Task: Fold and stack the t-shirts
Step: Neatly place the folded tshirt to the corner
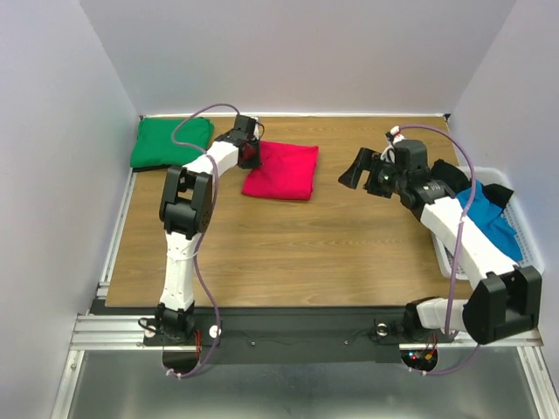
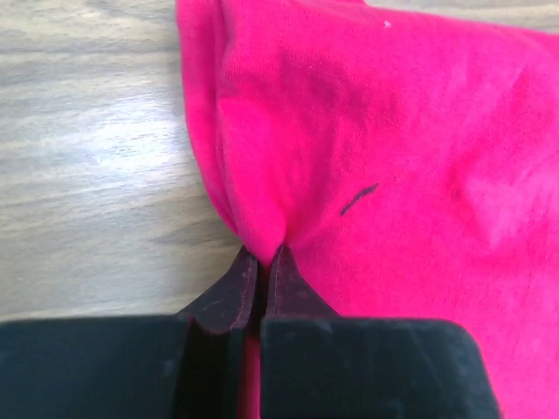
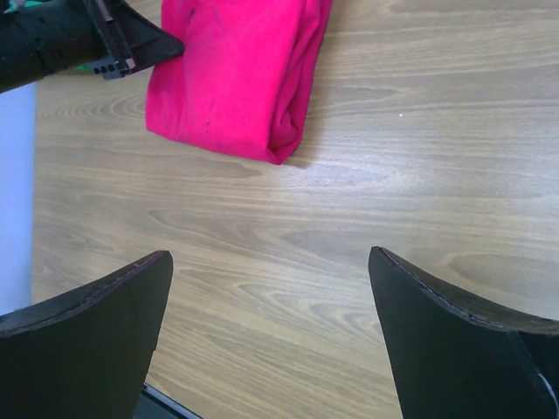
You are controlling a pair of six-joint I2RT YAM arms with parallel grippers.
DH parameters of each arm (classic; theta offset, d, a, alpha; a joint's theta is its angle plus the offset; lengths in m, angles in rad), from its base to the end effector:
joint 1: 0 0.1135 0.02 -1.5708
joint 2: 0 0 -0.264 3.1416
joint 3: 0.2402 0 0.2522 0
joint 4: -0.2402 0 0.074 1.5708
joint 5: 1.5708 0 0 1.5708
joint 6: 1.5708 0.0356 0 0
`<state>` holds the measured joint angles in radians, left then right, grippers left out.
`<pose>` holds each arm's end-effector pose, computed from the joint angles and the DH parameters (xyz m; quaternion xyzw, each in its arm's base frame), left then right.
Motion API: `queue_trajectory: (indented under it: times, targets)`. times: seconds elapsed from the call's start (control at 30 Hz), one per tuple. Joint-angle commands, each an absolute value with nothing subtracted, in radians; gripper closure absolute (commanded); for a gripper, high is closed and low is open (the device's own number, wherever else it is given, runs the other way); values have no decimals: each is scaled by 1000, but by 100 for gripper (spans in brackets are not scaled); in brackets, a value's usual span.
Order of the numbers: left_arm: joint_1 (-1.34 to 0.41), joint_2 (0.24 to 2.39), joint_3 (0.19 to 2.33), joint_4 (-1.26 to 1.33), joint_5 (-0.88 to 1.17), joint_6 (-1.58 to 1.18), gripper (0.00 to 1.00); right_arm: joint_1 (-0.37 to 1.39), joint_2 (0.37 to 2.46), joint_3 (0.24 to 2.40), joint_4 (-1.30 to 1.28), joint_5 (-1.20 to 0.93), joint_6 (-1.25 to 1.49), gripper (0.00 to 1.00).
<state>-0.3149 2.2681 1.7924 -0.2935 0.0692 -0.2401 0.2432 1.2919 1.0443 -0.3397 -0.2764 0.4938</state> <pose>0.4874 -0.1614 0.1809 0.0479 0.9190 -0.1375 0.3663 0.2788 0.0792 0.3055 0.0446 0.8744 0.2817 0.3925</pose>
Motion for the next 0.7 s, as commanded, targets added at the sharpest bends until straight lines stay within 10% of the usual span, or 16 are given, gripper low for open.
queue_trajectory:
  times: [0.0, 0.67]
  targets:
    - [-318, 2315, 1841, -428, -73, -222, 100, 249, 1203, 1029, -318, -241, 485, 0]
    - [-292, 2230, 2262, -499, -652, 244, 100, 249, 1081, 798, -318, -75, 426, 0]
